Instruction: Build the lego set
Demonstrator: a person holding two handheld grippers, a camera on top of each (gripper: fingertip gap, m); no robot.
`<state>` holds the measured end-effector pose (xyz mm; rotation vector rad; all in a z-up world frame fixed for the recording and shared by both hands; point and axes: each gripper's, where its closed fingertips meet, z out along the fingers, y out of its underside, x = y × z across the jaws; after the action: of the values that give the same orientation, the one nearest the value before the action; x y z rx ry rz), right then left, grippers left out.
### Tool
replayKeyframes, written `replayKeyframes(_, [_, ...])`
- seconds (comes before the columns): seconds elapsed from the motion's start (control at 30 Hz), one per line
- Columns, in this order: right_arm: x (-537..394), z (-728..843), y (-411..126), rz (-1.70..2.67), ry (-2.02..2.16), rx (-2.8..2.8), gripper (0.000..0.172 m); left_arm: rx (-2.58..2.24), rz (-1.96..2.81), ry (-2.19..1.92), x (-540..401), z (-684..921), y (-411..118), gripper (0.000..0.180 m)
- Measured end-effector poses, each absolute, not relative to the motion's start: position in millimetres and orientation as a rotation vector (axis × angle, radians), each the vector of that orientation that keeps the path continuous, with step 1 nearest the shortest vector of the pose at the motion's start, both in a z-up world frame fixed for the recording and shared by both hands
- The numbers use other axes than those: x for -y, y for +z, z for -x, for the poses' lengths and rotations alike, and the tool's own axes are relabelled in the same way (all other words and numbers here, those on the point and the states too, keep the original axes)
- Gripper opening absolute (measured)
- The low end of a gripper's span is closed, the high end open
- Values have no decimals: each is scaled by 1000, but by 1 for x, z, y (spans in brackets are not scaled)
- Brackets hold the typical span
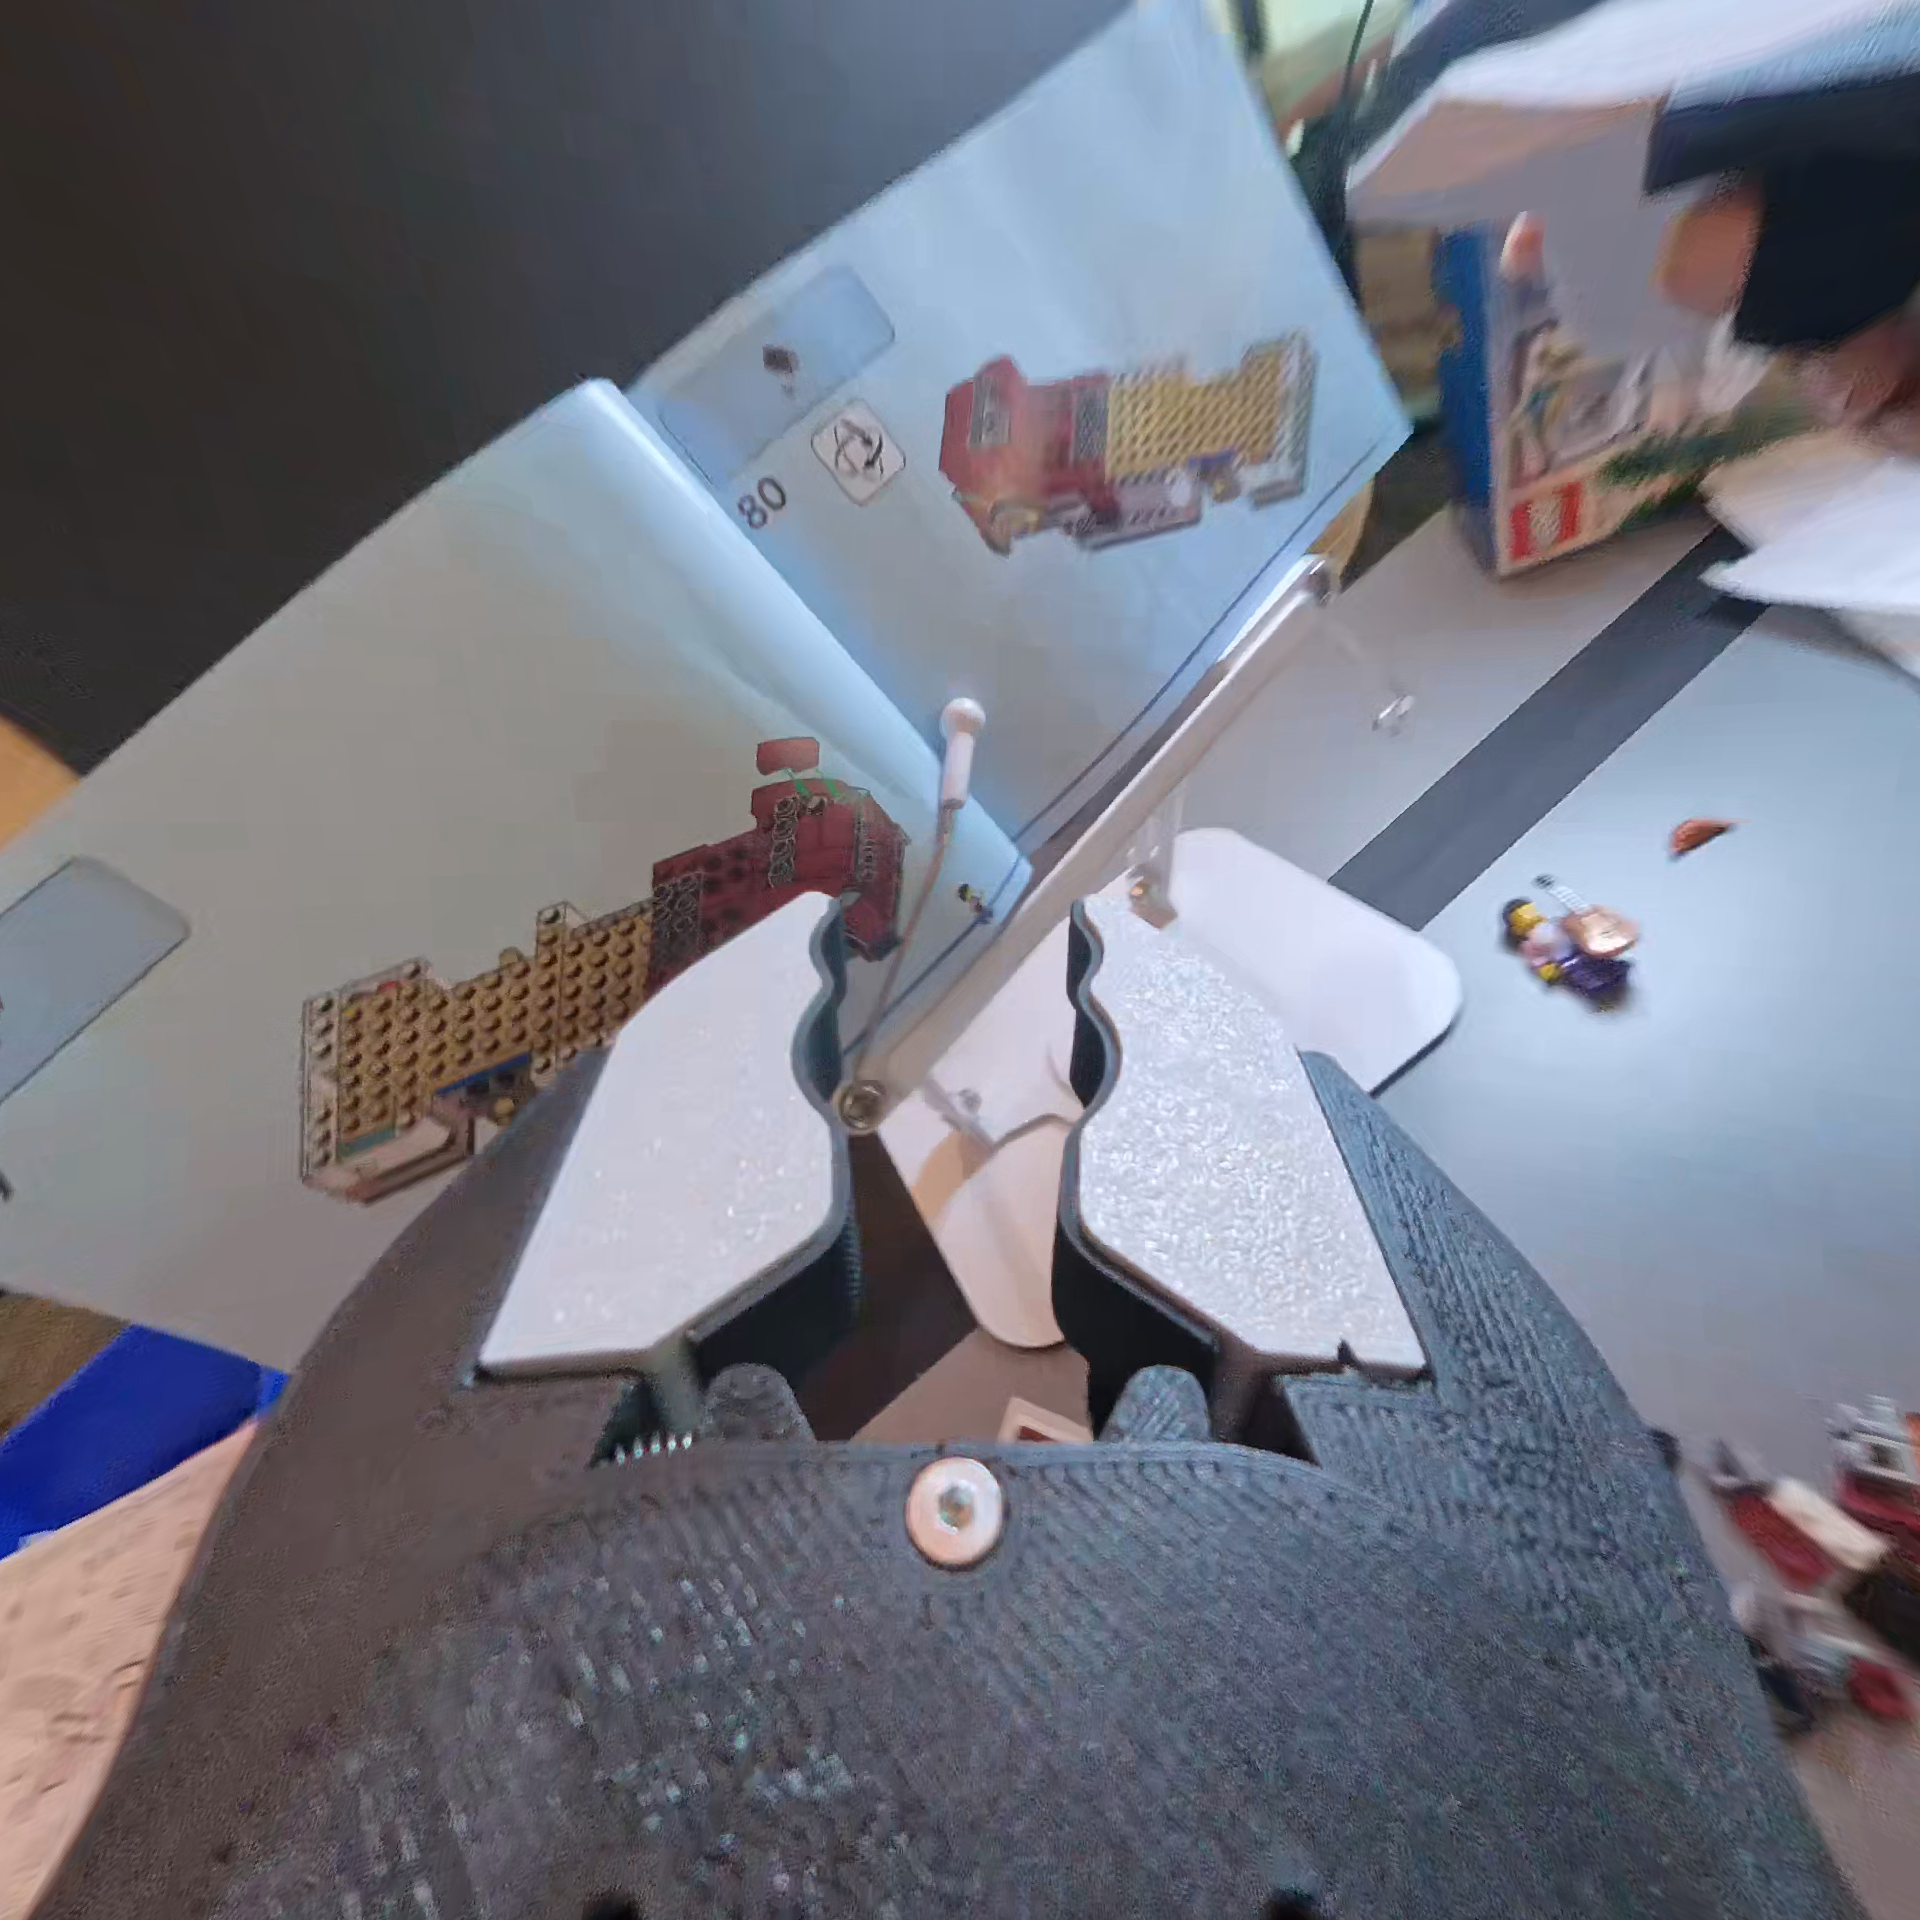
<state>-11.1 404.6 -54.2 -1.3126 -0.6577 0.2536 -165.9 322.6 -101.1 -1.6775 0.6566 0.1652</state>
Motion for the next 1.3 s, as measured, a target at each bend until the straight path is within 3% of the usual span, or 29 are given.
replayKeyframes(0.1, [-425,21,-48,1321,237,689,50,-752,1755,342,-352,175,-120,40])
replayKeyframes(0.23, [-441,28,-51,1363,214,720,75,-772,1696,397,-361,182,-124,3])
replayKeyframes(0.47, [-451,31,-64,1432,157,757,82,-185,1583,-163,-348,212,-105,1])
replayKeyframes(0.57, [-453,32,-66,1451,136,772,84,163,1536,-623,-340,236,-116,3])
replayKeyframes(0.7, [-453,33,-61,1439,118,782,85,457,1493,-989,-328,243,-148,11])
replayKeyframes(0.83, [-454,35,-54,1428,125,783,88,533,1472,-955,-311,267,-163,39])
replayKeyframes(1.13, [-452,46,-47,1410,120,818,94,298,1580,-552,-340,312,-130,87])
replayKeyframes(1.3, [-455,46,-47,1429,129,801,95,171,1612,-662,-357,296,-126,80])
